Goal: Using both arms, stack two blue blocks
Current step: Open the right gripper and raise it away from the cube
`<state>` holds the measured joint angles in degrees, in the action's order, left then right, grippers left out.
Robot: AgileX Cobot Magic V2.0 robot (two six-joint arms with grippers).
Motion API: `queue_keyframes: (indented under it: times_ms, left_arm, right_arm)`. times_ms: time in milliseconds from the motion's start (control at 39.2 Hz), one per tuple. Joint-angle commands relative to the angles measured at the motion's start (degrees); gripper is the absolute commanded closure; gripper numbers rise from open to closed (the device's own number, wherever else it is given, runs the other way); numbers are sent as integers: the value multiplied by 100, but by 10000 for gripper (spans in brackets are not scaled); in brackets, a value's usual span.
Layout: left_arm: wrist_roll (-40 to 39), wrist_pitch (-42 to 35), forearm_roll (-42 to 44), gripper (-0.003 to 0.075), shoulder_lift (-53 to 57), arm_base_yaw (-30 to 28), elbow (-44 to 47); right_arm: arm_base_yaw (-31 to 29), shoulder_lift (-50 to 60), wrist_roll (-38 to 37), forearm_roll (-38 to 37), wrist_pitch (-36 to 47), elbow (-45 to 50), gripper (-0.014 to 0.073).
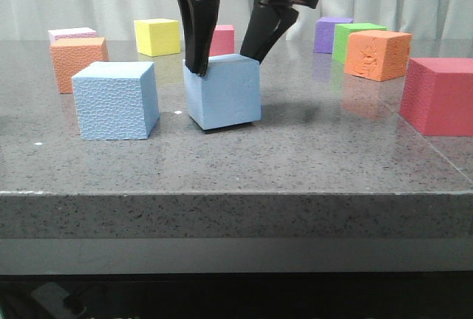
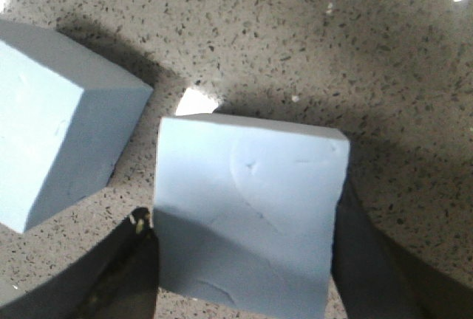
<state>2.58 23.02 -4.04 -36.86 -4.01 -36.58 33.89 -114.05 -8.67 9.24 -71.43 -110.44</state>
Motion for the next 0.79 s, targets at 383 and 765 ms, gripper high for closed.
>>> queue_keyframes:
  times_ms: [383,765]
  left_arm:
    - [12,-396,-18,176,-40,9,-208]
    - [12,-396,-18,176,-40,9,-208]
  right_arm:
    - [5,445,10,5,-501,-256,-53]
    - [-2,1078,15,-256,-375,-578,1]
